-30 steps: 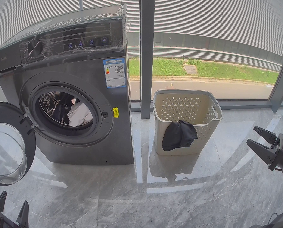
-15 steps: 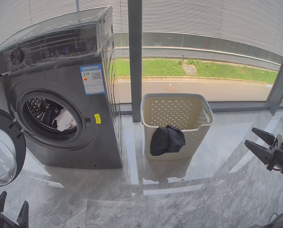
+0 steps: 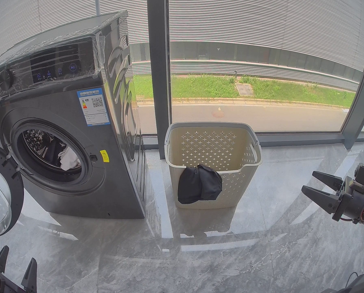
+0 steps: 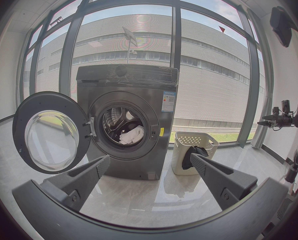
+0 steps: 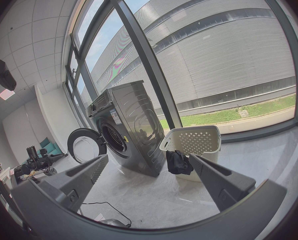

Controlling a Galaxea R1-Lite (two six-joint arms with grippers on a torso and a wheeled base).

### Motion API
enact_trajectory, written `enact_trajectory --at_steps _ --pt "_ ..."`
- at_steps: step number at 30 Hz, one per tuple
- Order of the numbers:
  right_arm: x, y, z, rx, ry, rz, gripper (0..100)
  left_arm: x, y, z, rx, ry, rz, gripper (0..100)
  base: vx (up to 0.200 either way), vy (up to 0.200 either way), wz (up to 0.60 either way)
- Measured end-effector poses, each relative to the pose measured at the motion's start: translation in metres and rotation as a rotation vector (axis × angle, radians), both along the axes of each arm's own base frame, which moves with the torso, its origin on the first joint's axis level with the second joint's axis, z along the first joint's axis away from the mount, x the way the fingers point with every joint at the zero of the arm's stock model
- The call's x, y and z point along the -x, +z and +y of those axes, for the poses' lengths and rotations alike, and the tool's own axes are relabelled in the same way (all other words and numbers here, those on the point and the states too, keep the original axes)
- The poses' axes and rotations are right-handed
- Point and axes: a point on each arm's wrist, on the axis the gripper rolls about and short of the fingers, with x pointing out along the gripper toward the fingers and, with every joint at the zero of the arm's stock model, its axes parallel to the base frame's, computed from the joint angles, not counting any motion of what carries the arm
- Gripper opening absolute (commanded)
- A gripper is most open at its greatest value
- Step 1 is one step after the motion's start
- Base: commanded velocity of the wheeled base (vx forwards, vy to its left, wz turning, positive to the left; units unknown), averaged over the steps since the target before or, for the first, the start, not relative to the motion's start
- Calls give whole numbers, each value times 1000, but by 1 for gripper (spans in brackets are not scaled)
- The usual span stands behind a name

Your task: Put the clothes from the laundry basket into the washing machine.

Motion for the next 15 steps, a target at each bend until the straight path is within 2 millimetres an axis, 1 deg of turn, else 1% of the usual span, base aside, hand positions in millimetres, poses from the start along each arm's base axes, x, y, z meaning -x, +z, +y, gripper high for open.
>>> enact_trajectory --at_steps 10,15 --pt "1 -6 5 15 46 22 100 0 0 0 1 0 1 100 200 0 0" --pt "-2 -9 6 26 51 36 100 0 0 0 1 0 0 100 200 0 0"
